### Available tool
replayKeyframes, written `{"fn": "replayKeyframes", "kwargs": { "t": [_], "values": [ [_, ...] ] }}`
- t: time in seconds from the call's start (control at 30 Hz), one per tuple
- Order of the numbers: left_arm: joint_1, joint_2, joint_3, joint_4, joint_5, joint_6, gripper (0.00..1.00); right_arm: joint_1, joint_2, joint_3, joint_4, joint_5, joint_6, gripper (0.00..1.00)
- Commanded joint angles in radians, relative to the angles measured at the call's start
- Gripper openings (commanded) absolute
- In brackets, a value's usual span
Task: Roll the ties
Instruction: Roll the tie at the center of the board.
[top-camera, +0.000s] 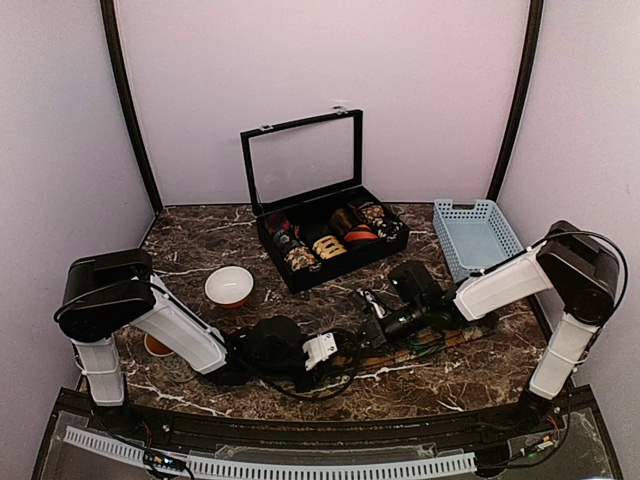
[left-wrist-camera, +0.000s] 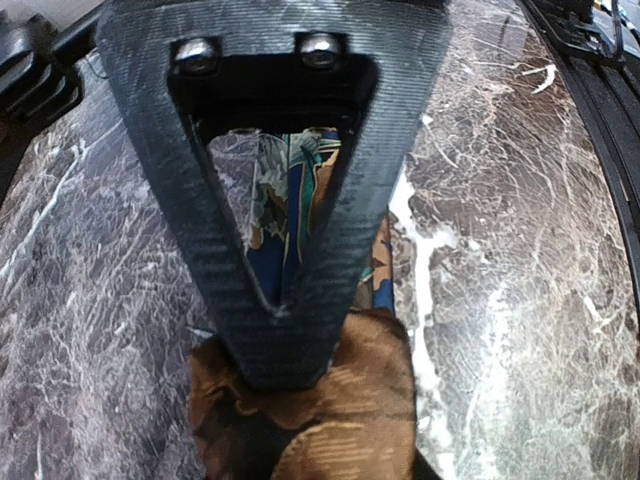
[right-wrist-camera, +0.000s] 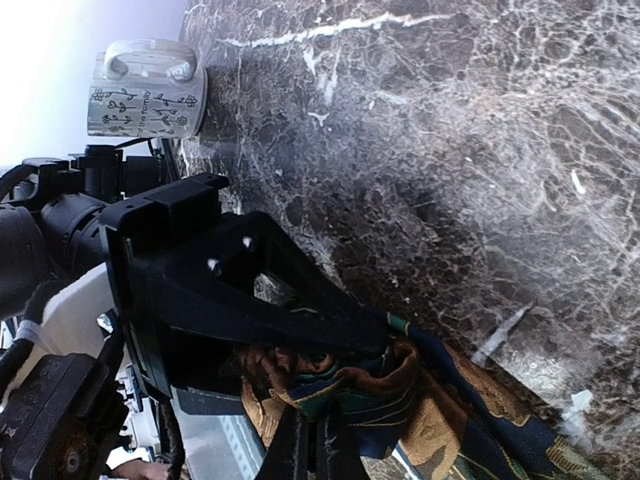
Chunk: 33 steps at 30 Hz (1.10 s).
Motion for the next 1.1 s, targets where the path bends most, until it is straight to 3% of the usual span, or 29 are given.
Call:
{"fn": "replayKeyframes", "kwargs": {
  "t": [0.0, 0.27, 0.57, 0.9, 0.97, 1.07],
  "values": [
    [0.003, 0.009, -0.017, -0.170, -0.003, -0.012, 0.40, -0.015, 0.011, -0.041, -0.062, 0.058, -0.048, 0.00],
    [0.002, -0.047, -0.036, -0.021, 0.004, -0.073, 0.72, -0.071, 0.002, -0.109, -0.081, 0.113, -0.108, 0.00],
    [-0.011, 0.063, -0.038, 0.273, 0.048, -0.224, 0.80, -0.093, 0.019, -0.205, -0.018, 0.152, -0.100, 0.00],
    [-0.011, 0.234, 0.037, 0.507, 0.061, -0.400, 0.72, -0.084, 0.045, -0.192, 0.054, 0.147, -0.045, 0.00],
    [-0.011, 0.245, 0.045, 0.500, 0.046, -0.408, 0.66, -0.084, 0.045, -0.189, 0.055, 0.145, -0.043, 0.00],
    [-0.011, 0.253, 0.054, 0.450, 0.045, -0.385, 0.46, -0.082, 0.043, -0.186, 0.066, 0.134, -0.035, 0.00]
  ]
}}
